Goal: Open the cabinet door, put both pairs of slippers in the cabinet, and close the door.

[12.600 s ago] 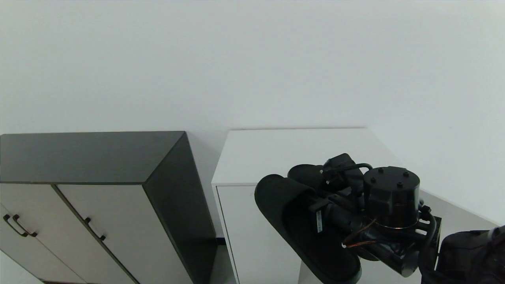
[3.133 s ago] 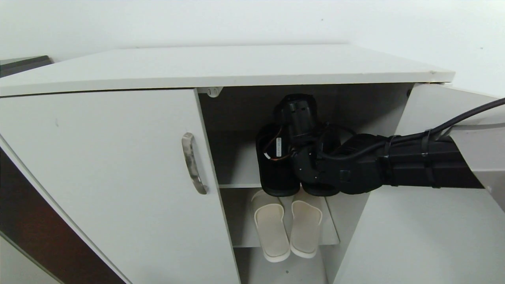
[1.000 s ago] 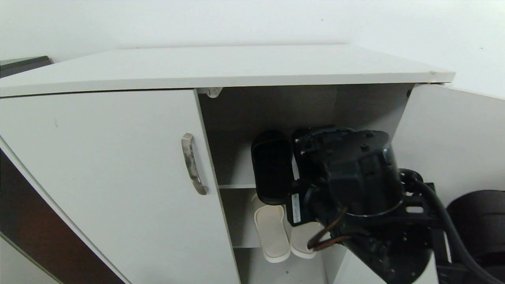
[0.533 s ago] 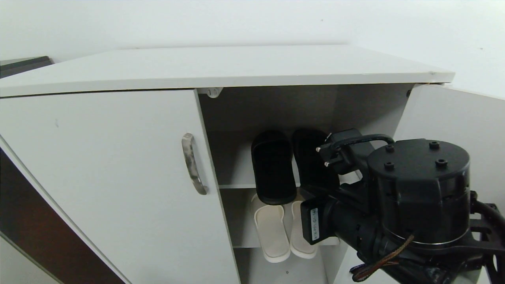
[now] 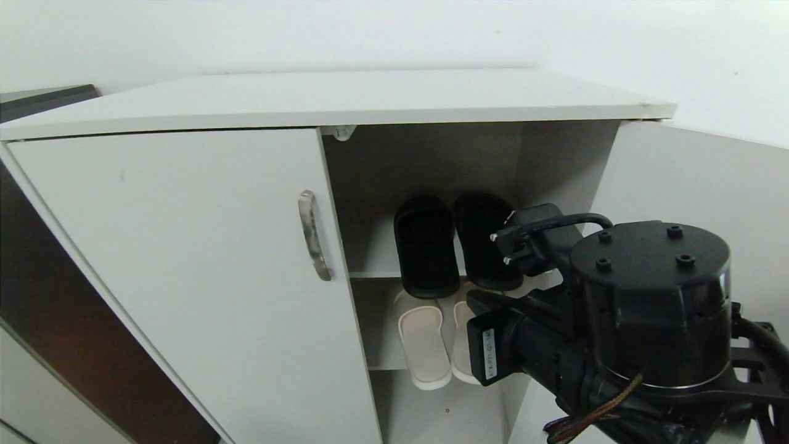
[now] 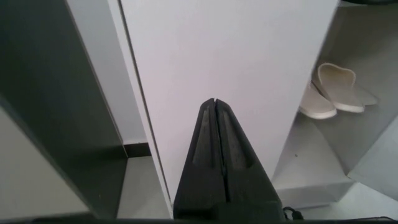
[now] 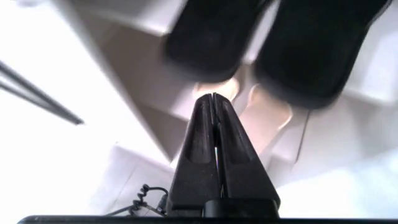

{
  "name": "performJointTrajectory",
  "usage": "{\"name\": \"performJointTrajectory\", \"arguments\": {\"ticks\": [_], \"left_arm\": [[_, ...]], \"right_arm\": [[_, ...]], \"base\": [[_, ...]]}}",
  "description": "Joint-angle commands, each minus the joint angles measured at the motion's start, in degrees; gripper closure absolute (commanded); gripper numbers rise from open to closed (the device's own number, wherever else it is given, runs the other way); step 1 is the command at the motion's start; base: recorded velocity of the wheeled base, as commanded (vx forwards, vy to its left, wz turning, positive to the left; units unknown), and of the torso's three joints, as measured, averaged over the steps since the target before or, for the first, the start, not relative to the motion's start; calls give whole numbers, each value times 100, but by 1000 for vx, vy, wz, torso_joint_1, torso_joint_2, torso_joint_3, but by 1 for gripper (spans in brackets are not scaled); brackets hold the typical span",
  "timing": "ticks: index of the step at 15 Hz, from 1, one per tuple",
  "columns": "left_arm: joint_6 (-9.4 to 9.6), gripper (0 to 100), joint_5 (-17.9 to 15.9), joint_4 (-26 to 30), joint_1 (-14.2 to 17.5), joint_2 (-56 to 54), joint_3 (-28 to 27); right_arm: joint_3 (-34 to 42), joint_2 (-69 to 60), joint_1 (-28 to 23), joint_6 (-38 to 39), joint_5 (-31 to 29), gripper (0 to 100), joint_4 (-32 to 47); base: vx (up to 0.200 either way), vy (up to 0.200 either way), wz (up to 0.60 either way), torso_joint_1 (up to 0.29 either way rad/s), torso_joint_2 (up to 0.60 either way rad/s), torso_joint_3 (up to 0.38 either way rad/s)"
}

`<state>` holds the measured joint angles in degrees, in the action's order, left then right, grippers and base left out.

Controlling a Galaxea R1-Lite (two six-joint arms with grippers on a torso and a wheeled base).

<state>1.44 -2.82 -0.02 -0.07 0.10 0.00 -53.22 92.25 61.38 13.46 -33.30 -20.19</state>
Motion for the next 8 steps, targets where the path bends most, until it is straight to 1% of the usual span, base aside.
{"name": "performJointTrajectory", "arguments": {"ticks": [1,8], "left_arm": [[-3,100,0,2,-1,8,0],[-3,100,0,2,-1,8,0]], "right_arm": [[5,48,-3,-1,-1,100,6],[31,48,-3,8,8,100,-117]], "base": [[-200,0,0,-2,-2,12],[-200,0,0,1,1,0]]}}
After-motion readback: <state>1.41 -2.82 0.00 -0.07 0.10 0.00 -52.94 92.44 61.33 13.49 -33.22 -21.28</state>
